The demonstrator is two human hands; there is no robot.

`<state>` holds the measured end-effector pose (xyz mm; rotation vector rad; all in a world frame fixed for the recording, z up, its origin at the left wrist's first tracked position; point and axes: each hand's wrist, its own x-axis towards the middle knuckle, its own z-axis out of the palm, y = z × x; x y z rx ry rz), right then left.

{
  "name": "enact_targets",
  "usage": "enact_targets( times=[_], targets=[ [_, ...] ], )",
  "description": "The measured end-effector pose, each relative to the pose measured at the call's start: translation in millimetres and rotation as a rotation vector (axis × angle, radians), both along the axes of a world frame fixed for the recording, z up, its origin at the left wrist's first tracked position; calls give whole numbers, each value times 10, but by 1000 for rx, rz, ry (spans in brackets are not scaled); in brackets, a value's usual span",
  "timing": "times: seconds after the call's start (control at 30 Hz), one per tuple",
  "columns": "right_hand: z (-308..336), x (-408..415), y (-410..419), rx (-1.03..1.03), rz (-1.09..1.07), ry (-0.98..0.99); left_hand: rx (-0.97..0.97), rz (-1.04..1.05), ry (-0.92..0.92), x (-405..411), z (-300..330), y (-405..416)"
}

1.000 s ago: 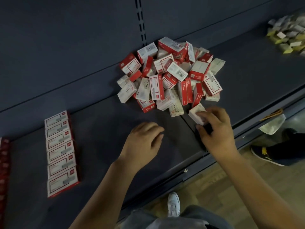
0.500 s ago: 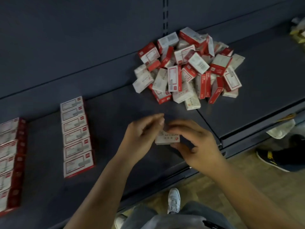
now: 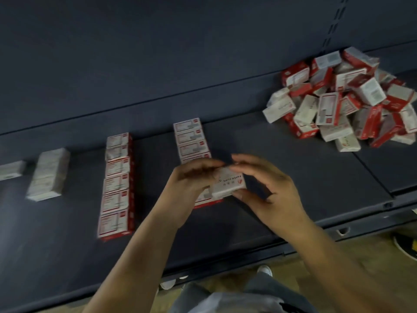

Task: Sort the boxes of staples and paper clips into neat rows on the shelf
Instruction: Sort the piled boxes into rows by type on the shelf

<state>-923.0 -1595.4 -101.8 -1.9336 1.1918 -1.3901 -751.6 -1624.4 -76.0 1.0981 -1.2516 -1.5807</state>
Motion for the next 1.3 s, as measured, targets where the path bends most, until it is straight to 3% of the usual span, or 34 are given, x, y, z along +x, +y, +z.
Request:
enact_targets(
  times=[0.1,0.2,0.33,0.53,0.73,0.9,1.13,1.3],
  targets=[
    [4,365,19,-16,-77,-52,2,101,96,314,46,55],
    [2,686,56,93,-122,-196,4,175,108,575,69,136],
    [-2,1082,60,80,-37,-194,14,238,134,891,73,252],
    [70,1671,86,6,166,1,40,374,312,1344,48,422],
    [55,2072,107,-133,75,93,-54,339,367,1697,29,598],
    [72,2258,139,-159,149,102,-129,283,278,2031,-18,705],
    [101,2456,129,-54,323,42,-485,228,-174,2532,-103,786],
    [45,2580,88,42,421,139,-517,207,-366,2812,-109,769]
  ],
)
